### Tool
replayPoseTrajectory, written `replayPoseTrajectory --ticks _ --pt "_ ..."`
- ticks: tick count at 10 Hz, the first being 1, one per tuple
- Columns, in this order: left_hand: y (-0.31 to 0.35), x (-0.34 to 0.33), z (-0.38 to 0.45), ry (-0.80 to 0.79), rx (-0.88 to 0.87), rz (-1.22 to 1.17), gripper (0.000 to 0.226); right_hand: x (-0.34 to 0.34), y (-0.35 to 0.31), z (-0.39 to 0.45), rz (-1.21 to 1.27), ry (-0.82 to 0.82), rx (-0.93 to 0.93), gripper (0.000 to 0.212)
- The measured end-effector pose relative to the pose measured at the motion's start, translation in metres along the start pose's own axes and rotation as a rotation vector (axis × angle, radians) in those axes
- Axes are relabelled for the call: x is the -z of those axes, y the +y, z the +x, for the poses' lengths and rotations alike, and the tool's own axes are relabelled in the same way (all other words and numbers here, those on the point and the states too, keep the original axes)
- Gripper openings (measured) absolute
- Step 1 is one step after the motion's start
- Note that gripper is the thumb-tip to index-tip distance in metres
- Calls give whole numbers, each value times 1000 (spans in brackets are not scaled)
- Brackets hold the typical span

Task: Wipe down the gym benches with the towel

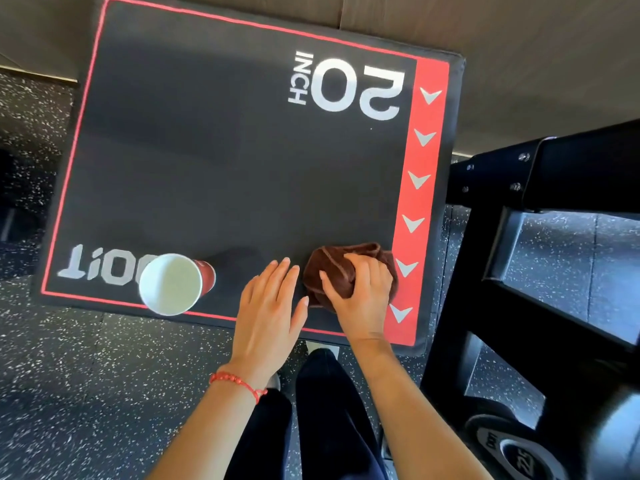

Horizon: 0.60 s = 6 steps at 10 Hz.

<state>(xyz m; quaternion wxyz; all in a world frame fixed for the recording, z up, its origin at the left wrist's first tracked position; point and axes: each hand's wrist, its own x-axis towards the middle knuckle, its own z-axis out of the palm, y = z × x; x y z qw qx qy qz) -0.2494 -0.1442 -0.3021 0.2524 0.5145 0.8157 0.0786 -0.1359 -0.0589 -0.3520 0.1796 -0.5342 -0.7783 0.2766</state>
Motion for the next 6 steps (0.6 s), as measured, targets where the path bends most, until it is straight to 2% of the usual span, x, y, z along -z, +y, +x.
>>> replayPoseTrajectory --ticks 4,5,6 --pt "0 14 -19 59 -47 -18 47 16 -7 -17 26 -15 46 49" --pt "-2 18 -28 137 -93 -16 41 22 -14 -27 45 43 82 49" --pt "0 25 -40 152 -140 6 48 29 -25 -40 40 98 98 49"
